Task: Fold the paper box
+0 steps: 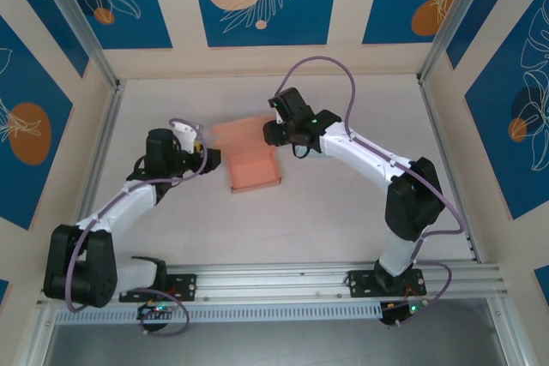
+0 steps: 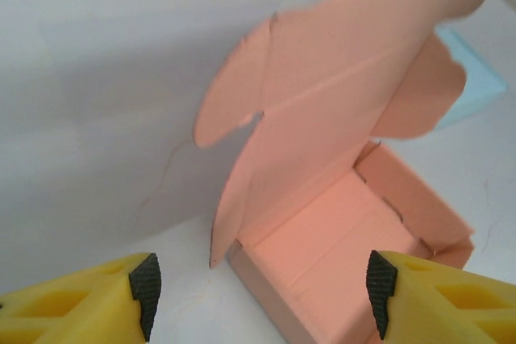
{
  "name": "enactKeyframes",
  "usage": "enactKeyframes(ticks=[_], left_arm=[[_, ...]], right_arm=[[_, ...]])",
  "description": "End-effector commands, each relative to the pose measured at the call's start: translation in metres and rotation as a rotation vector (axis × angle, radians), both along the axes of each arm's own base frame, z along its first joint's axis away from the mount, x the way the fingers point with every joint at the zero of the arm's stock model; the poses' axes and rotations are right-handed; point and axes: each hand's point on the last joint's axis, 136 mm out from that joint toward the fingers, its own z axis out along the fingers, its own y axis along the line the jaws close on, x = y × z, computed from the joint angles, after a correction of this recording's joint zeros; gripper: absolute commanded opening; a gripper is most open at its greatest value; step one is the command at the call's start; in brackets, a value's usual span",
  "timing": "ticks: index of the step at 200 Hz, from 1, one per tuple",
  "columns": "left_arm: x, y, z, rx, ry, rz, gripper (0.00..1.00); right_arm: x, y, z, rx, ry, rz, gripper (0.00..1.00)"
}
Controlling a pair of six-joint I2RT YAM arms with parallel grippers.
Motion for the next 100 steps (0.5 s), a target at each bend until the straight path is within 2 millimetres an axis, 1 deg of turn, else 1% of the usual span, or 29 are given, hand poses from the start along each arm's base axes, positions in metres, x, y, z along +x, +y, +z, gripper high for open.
enactKeyframes(ticks=[1, 37, 52, 74, 100], left_arm=[[0.007, -0.003, -0.002, 0.071, -0.016, -0.035, 0.69], [0.018, -0.012, -0.010, 0.063, -0.001, -0.046, 0.65], [0.022, -0.014, -0.010, 0.066, -0.007, -0.041, 0.64], [0.027, -0.017, -0.009, 0.079, -0.021, -0.034, 0.57], [0.033, -0.016, -0.011, 0.108, -0.011, -0.013, 0.52]], right_arm=[[0.006, -0.002, -0.008, -0.036, 0.007, 0.003, 0.42], [0.011, 0.001, -0.018, -0.045, 0.029, 0.009, 0.43], [0.013, 0.002, -0.022, -0.052, 0.033, 0.004, 0.43], [0.017, 0.004, -0.025, -0.061, 0.023, 0.003, 0.43], [0.023, 0.007, -0.029, -0.076, 0.023, 0.007, 0.43]])
